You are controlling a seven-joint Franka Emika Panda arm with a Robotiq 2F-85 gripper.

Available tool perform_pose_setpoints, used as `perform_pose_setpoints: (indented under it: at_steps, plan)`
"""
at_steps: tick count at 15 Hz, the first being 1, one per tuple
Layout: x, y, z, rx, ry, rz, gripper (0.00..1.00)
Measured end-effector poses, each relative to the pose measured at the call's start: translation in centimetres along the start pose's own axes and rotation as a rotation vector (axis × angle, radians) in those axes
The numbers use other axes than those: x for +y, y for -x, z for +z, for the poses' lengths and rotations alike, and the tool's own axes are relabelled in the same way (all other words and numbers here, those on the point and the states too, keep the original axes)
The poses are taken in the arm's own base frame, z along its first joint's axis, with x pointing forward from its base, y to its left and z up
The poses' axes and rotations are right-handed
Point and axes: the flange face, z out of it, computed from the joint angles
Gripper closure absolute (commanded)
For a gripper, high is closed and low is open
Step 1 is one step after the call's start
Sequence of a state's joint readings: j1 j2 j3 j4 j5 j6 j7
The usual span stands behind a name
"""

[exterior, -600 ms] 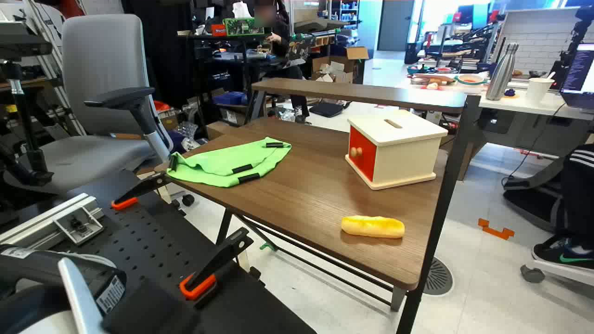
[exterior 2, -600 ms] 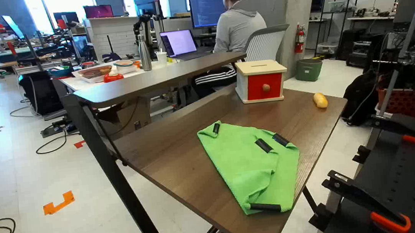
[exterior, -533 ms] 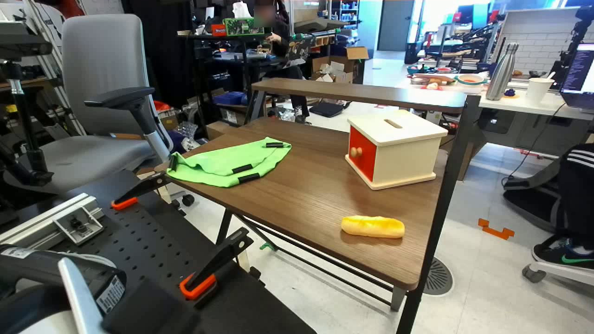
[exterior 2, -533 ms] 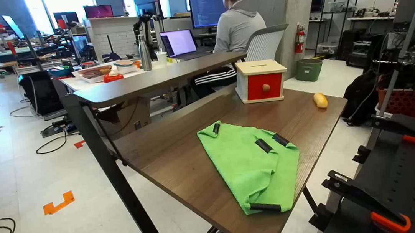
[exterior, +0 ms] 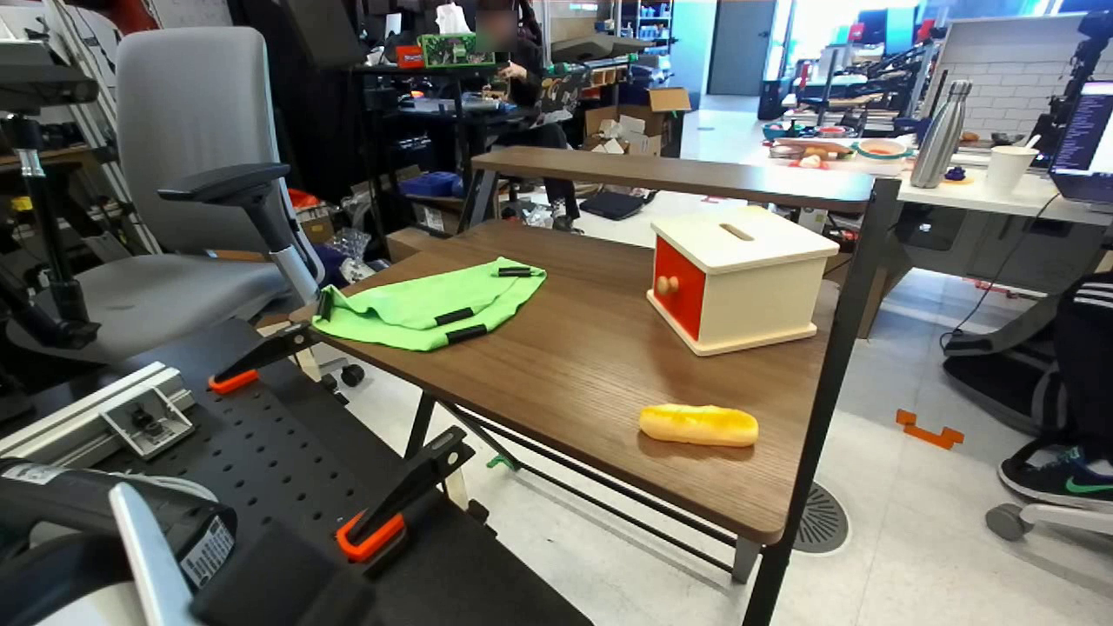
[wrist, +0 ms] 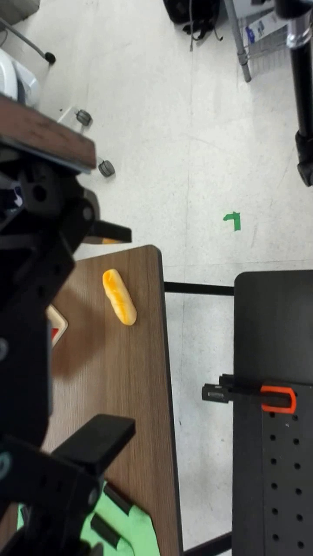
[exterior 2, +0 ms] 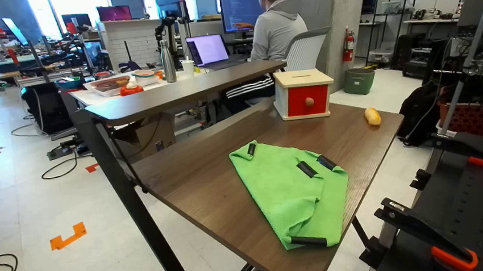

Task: Move the green cloth slightly up on the table

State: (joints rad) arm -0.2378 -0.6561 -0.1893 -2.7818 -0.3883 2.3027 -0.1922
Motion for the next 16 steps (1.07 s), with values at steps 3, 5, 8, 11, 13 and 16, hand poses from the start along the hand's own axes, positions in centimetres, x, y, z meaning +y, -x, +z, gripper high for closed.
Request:
perform_pose_setpoints:
  at_steps: [3,5,8,11,13,16]
  plan:
    - [-3.9,-1.9,1.3,-0.020,-0.038,-0.070,0.00]
    - [-6.7,-3.2,2.3,-0.025,-0.070,-0.117,0.00]
    - [-11.2,-5.0,4.0,-0.039,-0.104,-0.198,0.00]
    - [-16.1,-6.5,6.5,-0.085,-0.111,-0.285,0.00]
    - [-19.3,-7.4,8.4,-0.114,-0.110,-0.335,0.00]
    - [-23.9,-9.1,11.3,-0.140,-0.109,-0.392,0.00]
